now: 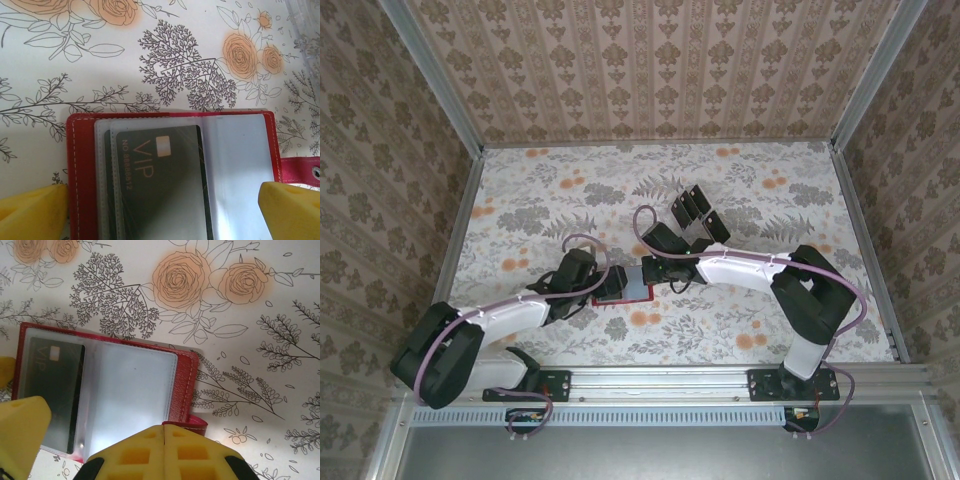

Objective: Put the credit cards into the card holder
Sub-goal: Close the card holder at the center of the table.

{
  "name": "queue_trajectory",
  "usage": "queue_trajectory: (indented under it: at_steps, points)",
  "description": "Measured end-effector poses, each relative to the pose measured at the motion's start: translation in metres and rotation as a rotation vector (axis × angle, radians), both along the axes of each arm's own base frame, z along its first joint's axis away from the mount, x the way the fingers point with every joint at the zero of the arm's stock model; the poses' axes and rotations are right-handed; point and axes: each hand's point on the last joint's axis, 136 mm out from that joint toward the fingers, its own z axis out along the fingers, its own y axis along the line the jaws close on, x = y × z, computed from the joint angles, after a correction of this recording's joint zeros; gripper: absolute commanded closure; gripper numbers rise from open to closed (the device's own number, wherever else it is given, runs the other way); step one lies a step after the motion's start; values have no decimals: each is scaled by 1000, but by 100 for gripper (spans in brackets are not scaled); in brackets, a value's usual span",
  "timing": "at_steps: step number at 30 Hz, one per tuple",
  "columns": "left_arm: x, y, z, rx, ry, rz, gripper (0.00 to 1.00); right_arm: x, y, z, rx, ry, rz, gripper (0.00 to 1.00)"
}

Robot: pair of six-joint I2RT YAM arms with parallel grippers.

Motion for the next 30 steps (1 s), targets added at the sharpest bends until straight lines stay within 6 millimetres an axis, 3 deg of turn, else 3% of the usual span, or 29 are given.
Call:
queue_trajectory:
  at_steps: [16, 24, 30]
  points:
    - [1, 1, 0, 13, -9, 6, 0, 0, 3, -7, 59, 31, -28, 100]
    - [0, -1, 1, 11, -13, 2, 0, -2, 5, -22, 71, 67, -36, 100]
    - [1, -8, 26, -43, -82, -10, 0, -2, 6, -29, 90, 81, -45, 100]
